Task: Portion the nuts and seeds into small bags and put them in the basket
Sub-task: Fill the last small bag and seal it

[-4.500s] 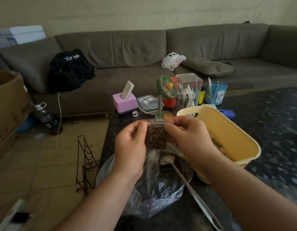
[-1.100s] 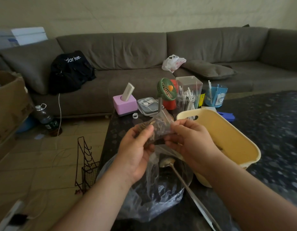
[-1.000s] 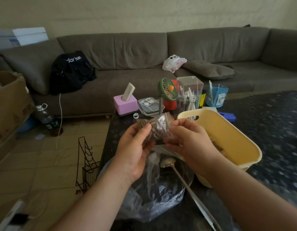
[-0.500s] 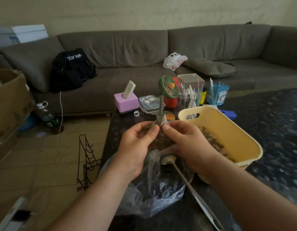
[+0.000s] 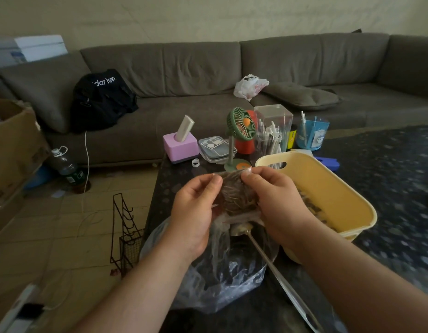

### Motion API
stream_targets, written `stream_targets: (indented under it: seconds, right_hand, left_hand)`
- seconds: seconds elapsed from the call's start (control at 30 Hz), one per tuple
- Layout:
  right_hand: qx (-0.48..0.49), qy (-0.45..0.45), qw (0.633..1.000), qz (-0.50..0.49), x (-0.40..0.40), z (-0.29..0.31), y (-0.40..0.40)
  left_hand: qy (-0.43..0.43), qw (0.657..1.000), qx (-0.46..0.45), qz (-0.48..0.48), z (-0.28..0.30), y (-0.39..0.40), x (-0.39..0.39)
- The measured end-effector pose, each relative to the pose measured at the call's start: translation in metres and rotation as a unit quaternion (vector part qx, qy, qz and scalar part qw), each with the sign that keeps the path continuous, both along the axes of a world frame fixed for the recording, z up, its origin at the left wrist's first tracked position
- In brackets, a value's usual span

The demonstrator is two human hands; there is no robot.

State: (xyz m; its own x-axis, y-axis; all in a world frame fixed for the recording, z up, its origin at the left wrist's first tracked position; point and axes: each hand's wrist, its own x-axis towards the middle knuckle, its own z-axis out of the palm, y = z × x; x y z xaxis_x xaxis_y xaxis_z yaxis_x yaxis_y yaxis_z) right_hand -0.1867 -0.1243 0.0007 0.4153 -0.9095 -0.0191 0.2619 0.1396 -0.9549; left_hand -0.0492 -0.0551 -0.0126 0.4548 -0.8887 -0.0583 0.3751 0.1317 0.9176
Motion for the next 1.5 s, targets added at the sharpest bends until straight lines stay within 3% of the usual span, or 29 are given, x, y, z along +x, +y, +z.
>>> stream_targets:
  seconds: [0.17,0.37,0.57,0.73,0.93,1.07,1.5]
  right_hand:
    - [-0.046,0.044,0.997,0.044,-0.002,-0.001,0.003]
    - [-0.116,0.064,0.991,-0.019,0.0,-0.008,-0.001]
    - [-0.087,0.06,0.994,0.024,0.001,-0.009,-0.001]
    - [-0.102,0.072,0.992,-0.011,-0.003,-0.009,-0.004]
    - [-0.097,0.083,0.992,0.016,0.0,-0.014,-0.006]
    - [-0.127,0.117,0.984,-0.033,0.0,-0.015,-0.01]
    - [-0.07,0.073,0.995,0.009,-0.02,-0.006,-0.015]
  left_hand:
    - [0.003,1.0,-0.009,0.013,-0.002,-0.003,0.002]
    - [-0.009,0.996,0.003,-0.09,-0.006,0.001,0.002]
    - [0.02,0.998,-0.013,-0.057,-0.007,0.0,0.0]
    - [0.024,0.995,0.002,-0.099,-0.004,0.002,0.0]
    - [0.028,0.997,-0.015,-0.077,-0.008,0.0,-0.005]
    - [0.031,0.996,-0.025,-0.083,-0.006,0.001,-0.01]
    - [0.071,0.992,-0.022,-0.101,0.003,-0.002,-0.026]
